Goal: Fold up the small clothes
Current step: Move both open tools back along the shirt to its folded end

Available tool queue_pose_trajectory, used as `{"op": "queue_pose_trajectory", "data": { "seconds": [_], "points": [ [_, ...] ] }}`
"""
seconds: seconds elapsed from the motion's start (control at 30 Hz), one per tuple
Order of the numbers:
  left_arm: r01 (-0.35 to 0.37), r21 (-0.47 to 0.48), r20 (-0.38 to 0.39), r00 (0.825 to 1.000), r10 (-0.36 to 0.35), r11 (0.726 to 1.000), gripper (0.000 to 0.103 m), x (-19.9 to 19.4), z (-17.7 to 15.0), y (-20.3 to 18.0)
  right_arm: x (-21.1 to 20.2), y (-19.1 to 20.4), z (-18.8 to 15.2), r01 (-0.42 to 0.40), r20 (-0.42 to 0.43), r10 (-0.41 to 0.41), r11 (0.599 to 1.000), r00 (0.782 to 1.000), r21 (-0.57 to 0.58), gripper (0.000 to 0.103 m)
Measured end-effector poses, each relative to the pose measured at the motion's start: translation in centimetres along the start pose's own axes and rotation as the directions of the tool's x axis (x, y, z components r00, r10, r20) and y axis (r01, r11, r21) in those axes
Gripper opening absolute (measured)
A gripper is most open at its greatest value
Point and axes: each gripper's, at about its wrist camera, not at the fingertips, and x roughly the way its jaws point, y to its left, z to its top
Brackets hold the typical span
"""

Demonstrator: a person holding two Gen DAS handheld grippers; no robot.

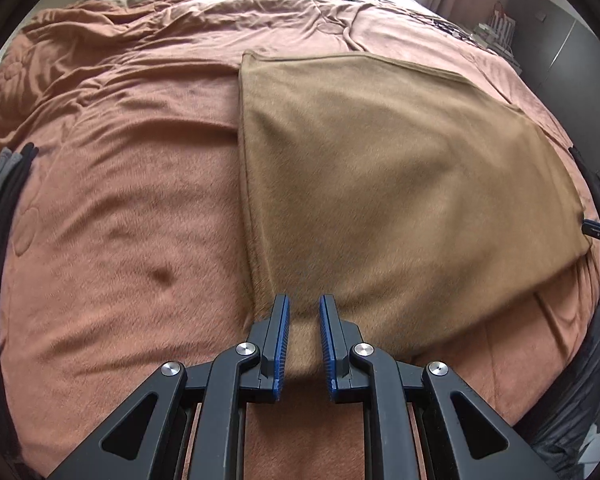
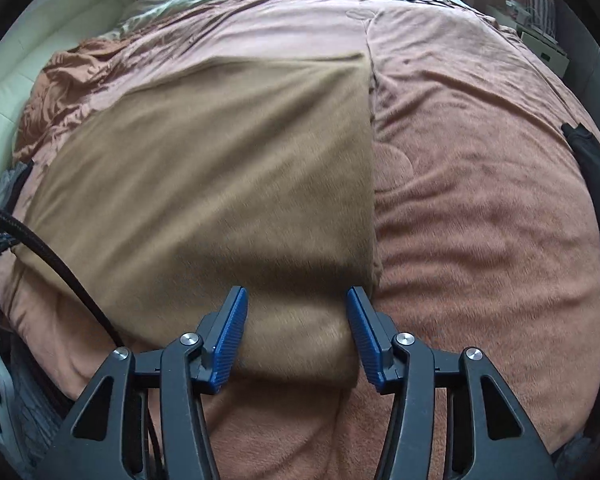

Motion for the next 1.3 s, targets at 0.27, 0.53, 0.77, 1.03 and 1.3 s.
{"op": "queue_pose_trajectory", "data": {
  "seconds": [0.27, 0.53, 0.77, 1.03, 1.3],
  "points": [
    [-0.014, 0.031, -0.006, 1.0, 0.014, 0.999, 0.017, 0.0, -0.8, -0.2, -0.2, -0.8, -1.7, 0.041, -0.037, -0.039, 0.998, 0.999, 0.045, 0.05],
    [0.003, 0.011, 0.07, 0.998, -0.004, 1.0, 0.017, -3.7, -1.1, -0.6, -4.3, 1.3, -1.7, -0.017, 0.042, 0.016, 1.0, 0.999, 0.025, 0.05],
    [0.033, -0.001, 0.07, 0.997, -0.033, 0.999, 0.017, -2.7, -0.6, -3.2, -3.4, 5.5, -0.9, -0.133, 0.048, 0.134, 0.991, 0.99, -0.006, 0.05],
    [0.0, -0.052, 0.003, 1.0, 0.001, 0.999, 0.017, 0.7, -1.0, -3.8, -0.5, 10.7, 0.6, -0.202, 0.029, 0.204, 0.978, 0.979, -0.061, 0.05],
    [0.035, -0.127, 0.035, 0.999, -0.031, 0.991, 0.017, -0.9, -1.7, -1.9, 3.6, 13.0, 1.6, -0.141, 0.011, 0.142, 0.988, 0.99, -0.061, 0.035]
  ]
}}
